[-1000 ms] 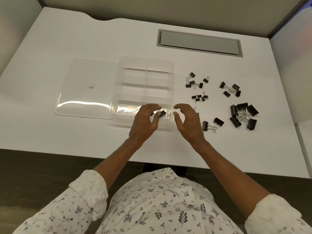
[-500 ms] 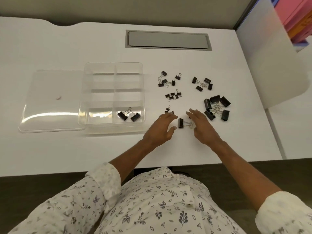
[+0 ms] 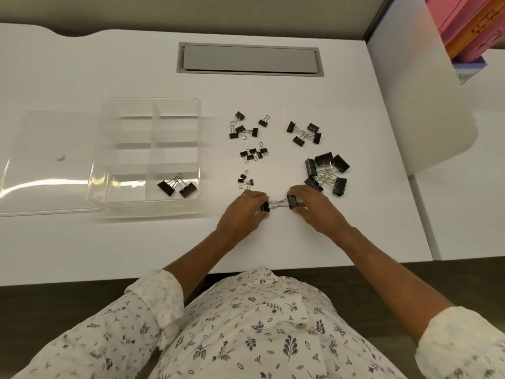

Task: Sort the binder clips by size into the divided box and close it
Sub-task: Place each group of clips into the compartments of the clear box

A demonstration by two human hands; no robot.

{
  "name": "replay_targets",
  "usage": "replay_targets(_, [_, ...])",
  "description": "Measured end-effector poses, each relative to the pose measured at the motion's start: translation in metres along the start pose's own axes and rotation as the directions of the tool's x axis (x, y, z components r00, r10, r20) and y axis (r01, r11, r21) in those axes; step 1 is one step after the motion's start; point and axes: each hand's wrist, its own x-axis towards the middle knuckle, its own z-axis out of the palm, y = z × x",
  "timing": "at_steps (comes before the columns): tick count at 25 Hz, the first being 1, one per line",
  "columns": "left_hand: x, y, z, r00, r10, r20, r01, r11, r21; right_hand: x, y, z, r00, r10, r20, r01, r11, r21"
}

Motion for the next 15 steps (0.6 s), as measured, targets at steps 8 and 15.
replay_targets(8, [-0.055, -0.003, -0.031, 0.935, -0.196, -0.295, 0.140, 0.969, -0.202, 0.004, -0.046, -0.005, 0.995, -0.023, -0.092, 0.056, 0.922, 0.382])
replay_targets(15, [-0.087, -0.036, -0.085, 0.795, -0.343, -0.500, 0.234, 0.935, -0.268, 0.054, -0.137, 0.008, 0.983, -0.070, -0.169, 0.147, 0.851, 0.504])
